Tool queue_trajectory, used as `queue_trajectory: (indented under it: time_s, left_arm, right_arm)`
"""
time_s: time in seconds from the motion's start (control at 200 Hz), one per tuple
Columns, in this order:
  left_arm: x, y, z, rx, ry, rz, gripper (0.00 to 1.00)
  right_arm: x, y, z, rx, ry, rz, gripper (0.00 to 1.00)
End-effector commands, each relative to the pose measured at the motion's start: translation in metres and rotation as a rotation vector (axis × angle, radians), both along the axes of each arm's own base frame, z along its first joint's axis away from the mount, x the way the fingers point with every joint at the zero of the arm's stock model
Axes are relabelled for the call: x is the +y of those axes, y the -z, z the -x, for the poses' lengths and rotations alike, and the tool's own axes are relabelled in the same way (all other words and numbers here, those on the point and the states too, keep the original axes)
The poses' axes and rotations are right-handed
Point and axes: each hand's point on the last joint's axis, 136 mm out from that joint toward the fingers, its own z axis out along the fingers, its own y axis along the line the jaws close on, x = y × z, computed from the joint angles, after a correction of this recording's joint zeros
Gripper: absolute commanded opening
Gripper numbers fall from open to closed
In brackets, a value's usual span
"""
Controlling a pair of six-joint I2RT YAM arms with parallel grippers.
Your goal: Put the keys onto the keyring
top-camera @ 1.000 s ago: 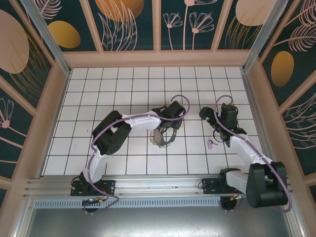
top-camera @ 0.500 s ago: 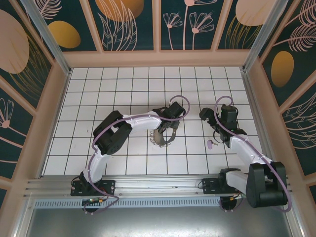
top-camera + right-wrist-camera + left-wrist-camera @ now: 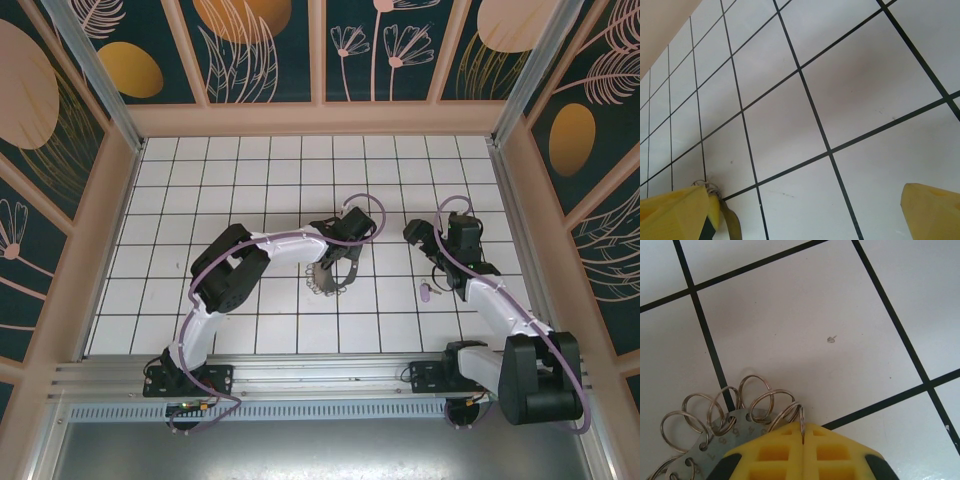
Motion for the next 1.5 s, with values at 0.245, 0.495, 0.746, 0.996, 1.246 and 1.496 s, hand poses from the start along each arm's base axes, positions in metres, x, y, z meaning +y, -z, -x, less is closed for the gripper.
queue_trajectory:
  time_s: [0.245, 0.495, 0.746, 0.996, 1.246, 1.496]
  left_arm:
    - [-0.002, -0.097, -0.009, -0.206, 0.126, 0.025, 0.0]
    - [0.023, -0.135, -0.023, -0.323, 0.052, -0.048, 0.0]
    - [0.03, -0.162, -0.032, -0.365, 0.131, 0.164, 0.0]
    - [0.036, -0.187, -0.036, -0.411, 0.31, 0.269, 0.0]
    - [0.054, -0.22, -0.03, -0.433, 0.472, 0.497, 0.0]
    - [0.048, -0.243, 0.0, -0.419, 0.641, 0.622, 0.0]
  right_arm:
    - [0.009, -0.032, -0.013, -0.087, -0.036, -0.05, 0.99]
    - [0.021, -0.059, -0.027, -0.179, -0.072, -0.098, 0.99]
    - [0.033, -0.094, -0.053, -0.273, -0.133, -0.12, 0.98]
    - [0.057, -0.13, -0.072, -0.387, -0.27, -0.167, 0.94]
    - [0.081, -0.142, -0.067, -0.462, -0.413, -0.216, 0.9]
    - [0.108, -0.159, -0.05, -0.549, -0.532, -0.284, 0.89]
